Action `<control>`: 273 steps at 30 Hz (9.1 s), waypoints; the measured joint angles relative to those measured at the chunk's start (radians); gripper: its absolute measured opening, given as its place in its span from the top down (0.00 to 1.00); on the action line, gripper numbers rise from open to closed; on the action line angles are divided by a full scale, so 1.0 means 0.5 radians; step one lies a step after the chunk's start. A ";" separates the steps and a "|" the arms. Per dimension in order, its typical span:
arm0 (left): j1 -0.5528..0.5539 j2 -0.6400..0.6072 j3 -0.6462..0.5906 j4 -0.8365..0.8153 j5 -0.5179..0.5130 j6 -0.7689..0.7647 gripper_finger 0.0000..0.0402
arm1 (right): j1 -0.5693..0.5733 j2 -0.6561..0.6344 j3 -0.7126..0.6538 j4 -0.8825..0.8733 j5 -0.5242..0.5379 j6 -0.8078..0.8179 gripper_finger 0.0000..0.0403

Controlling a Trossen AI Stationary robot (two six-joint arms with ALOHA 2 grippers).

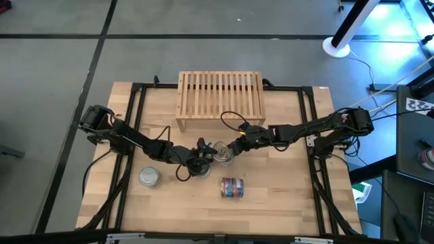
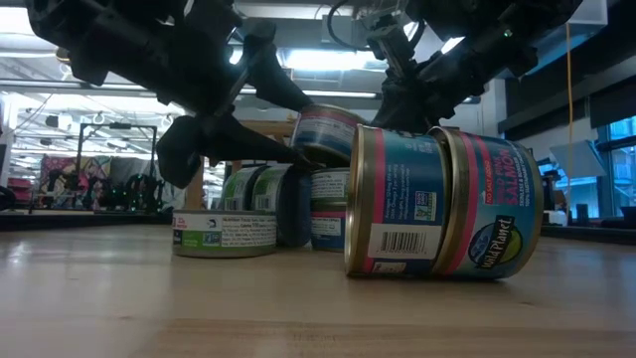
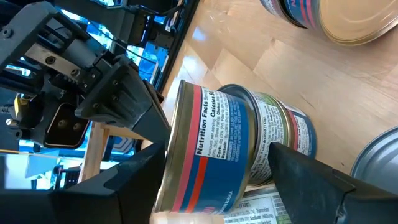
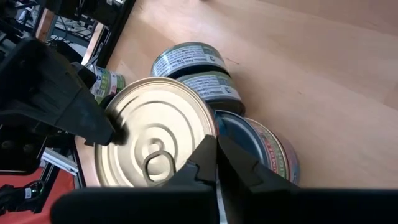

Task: Stack canned seafood by type on shelf
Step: Put the blue-pink tuna can on the shelf, then put the green tuna can on the shelf

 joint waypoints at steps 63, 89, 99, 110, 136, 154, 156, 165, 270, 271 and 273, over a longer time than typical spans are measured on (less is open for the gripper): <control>0.079 0.001 -0.004 0.103 0.076 0.046 0.49 | 0.000 0.004 -0.006 0.045 -0.062 -0.062 0.76; 0.077 -0.026 -0.002 0.693 -0.189 0.110 0.48 | 0.001 -0.752 -0.005 -0.126 0.248 -0.715 0.71; 0.122 -0.167 0.000 0.937 -0.577 0.561 0.48 | 0.001 -1.071 -0.004 -0.124 0.435 -1.157 0.71; 0.406 -0.379 0.000 0.894 -0.840 0.939 0.48 | 0.000 -1.059 -0.002 -0.112 0.487 -1.430 0.71; 0.631 -0.420 0.000 0.739 -0.891 0.459 0.48 | -0.607 -0.615 -0.002 0.591 0.174 -1.882 0.71; 0.307 -0.433 0.000 0.627 -1.294 0.491 0.48 | -0.655 -0.219 0.130 1.008 -0.090 -1.893 0.71; 0.298 -0.433 0.000 0.571 -1.348 0.533 0.48 | -0.655 -0.171 0.187 0.984 -0.138 -1.893 0.71; 0.301 -0.432 0.024 0.464 -1.502 0.597 0.48 | -0.652 0.017 0.405 0.969 -0.368 -1.893 0.71; -0.185 -0.431 0.264 -0.138 -1.305 -1.523 0.36 | -0.457 -0.118 0.574 0.140 0.313 -2.156 0.71; -0.213 -0.431 0.265 -0.147 -1.305 -1.646 0.36 | -0.457 -0.151 0.574 0.096 0.292 -2.155 0.71; -0.270 -0.431 0.264 -0.153 -1.306 -1.864 0.36 | -0.457 -0.215 0.574 0.014 0.266 -2.155 0.71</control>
